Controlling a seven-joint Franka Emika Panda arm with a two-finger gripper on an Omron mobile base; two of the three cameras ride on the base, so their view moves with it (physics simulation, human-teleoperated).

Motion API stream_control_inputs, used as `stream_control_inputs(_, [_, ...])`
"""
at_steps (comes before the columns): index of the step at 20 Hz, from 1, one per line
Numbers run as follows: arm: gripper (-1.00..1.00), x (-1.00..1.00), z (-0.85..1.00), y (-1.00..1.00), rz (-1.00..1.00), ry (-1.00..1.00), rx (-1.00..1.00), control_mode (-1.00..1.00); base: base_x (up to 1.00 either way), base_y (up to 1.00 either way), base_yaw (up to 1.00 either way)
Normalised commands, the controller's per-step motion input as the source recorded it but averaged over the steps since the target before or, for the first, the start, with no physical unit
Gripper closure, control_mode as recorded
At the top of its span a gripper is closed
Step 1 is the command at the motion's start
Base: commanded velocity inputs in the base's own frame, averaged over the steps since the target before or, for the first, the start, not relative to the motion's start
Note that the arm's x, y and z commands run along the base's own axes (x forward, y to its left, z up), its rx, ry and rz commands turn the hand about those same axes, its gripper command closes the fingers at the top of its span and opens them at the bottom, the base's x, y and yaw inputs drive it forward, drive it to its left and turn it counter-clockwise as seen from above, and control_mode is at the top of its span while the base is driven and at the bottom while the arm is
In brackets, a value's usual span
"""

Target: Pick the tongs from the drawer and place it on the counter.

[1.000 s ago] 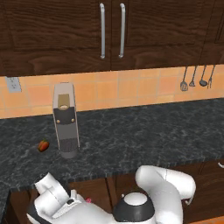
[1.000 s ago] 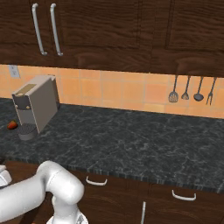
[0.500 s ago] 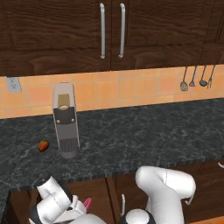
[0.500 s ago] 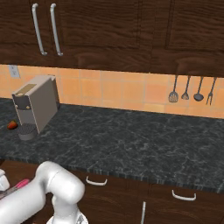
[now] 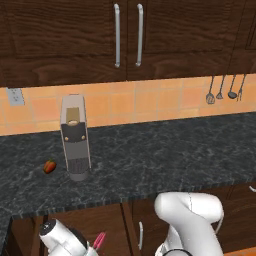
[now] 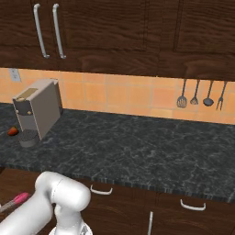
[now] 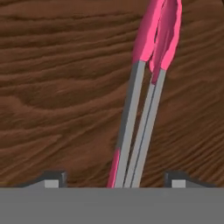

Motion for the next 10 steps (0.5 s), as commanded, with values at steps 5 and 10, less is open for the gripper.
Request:
stream_control_inputs(5, [1.00,-0.33,-0.54,-0.75,0.01,-0.25,0.06,-1.00,0.00,0.00,0.00])
stream_control_inputs(10, [1.00,-0.26,0.24,-0.32,-0.03,-0.20,0.09,-1.00,0.00,0.00,0.00])
